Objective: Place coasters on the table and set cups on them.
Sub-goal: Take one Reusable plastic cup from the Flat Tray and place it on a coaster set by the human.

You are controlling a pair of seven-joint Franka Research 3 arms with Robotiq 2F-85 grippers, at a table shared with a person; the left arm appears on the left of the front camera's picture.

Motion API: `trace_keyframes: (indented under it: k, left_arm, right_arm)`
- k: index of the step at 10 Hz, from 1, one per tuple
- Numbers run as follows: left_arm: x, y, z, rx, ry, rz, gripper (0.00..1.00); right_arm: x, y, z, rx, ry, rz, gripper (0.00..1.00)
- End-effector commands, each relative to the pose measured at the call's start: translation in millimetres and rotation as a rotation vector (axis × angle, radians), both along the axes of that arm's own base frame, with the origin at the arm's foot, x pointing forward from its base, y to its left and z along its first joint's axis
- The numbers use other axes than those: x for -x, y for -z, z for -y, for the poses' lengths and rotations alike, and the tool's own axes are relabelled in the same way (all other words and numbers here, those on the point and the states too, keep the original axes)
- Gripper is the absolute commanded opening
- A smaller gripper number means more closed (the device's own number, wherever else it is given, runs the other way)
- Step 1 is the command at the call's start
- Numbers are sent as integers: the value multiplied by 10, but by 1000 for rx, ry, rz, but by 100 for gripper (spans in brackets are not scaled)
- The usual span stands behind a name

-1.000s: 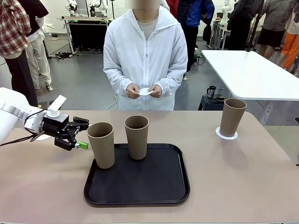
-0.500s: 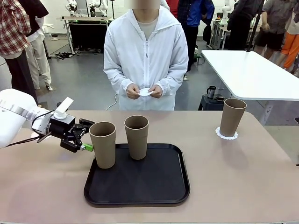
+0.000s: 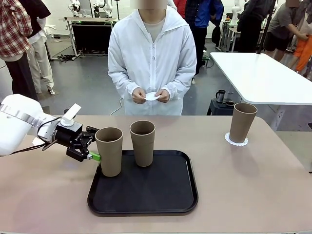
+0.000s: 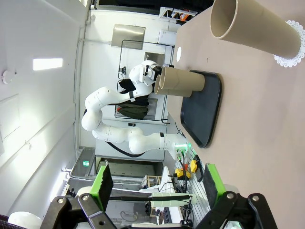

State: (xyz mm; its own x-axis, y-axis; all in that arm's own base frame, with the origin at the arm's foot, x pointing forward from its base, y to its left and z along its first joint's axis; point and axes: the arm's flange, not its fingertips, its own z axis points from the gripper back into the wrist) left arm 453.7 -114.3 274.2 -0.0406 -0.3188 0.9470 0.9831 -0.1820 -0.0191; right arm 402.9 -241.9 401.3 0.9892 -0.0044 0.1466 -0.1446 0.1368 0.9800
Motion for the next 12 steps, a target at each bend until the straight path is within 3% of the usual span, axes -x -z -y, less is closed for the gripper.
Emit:
trace_keyframes:
  k: [1,6,12]
  left_arm:
    - [-10,36,76,-16,4,-19,100]
    - [115,112,114,-14,49,-33,100]
    - [53,174,291,6,66,-7,100]
  right_arm:
    - [-3,-5,-2,2,1,-4,100]
    - [-3,-5,-2,2,1,-4,100]
    - [-3,-5,-2,2,1,-4,100]
